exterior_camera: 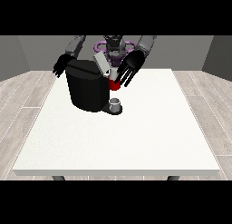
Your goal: Insert the coffee pod into the coffee machine and close the lid
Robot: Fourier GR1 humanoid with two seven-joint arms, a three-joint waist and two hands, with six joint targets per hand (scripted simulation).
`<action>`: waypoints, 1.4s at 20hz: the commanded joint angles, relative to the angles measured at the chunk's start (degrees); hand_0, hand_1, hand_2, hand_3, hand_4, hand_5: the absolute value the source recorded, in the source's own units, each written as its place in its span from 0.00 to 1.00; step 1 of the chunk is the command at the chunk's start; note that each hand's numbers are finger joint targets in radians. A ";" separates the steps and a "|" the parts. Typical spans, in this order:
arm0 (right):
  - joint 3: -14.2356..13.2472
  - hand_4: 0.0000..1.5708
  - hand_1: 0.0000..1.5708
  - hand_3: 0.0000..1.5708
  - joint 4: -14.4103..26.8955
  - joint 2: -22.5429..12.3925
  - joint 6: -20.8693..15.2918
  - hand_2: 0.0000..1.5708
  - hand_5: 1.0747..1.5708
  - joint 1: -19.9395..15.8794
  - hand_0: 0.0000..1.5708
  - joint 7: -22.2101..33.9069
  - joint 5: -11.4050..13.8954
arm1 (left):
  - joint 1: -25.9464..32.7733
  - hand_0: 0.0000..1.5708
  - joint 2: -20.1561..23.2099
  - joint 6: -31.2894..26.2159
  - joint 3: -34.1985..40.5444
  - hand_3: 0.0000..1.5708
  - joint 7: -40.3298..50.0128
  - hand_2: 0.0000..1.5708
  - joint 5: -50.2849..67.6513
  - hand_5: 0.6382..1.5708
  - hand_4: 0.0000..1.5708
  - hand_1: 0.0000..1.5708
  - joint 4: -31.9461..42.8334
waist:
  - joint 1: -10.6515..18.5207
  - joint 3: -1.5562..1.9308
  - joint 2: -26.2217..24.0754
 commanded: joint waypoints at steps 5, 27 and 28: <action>0.70 0.26 0.00 0.00 -0.99 0.52 -1.24 0.00 1.00 0.66 0.00 3.30 0.49 | 1.28 0.00 -0.74 -1.45 -0.31 0.00 0.07 0.00 -0.79 1.00 0.00 0.00 0.53 | 0.82 -0.19 -3.94; 0.60 0.22 0.00 0.00 -4.02 -4.27 6.04 0.00 1.00 13.29 0.00 3.00 -2.52 | 21.19 0.00 -17.04 -1.13 15.36 0.00 -4.61 0.00 20.19 1.00 0.00 0.00 -0.79 | 11.86 -0.27 -25.69; -0.64 0.24 0.00 0.00 -3.60 -4.44 6.28 0.00 1.00 12.26 0.00 1.27 -3.44 | 23.00 0.00 -16.24 -3.19 15.25 0.00 -6.35 0.00 20.69 1.00 0.00 0.00 -1.08 | 14.64 -0.23 -25.18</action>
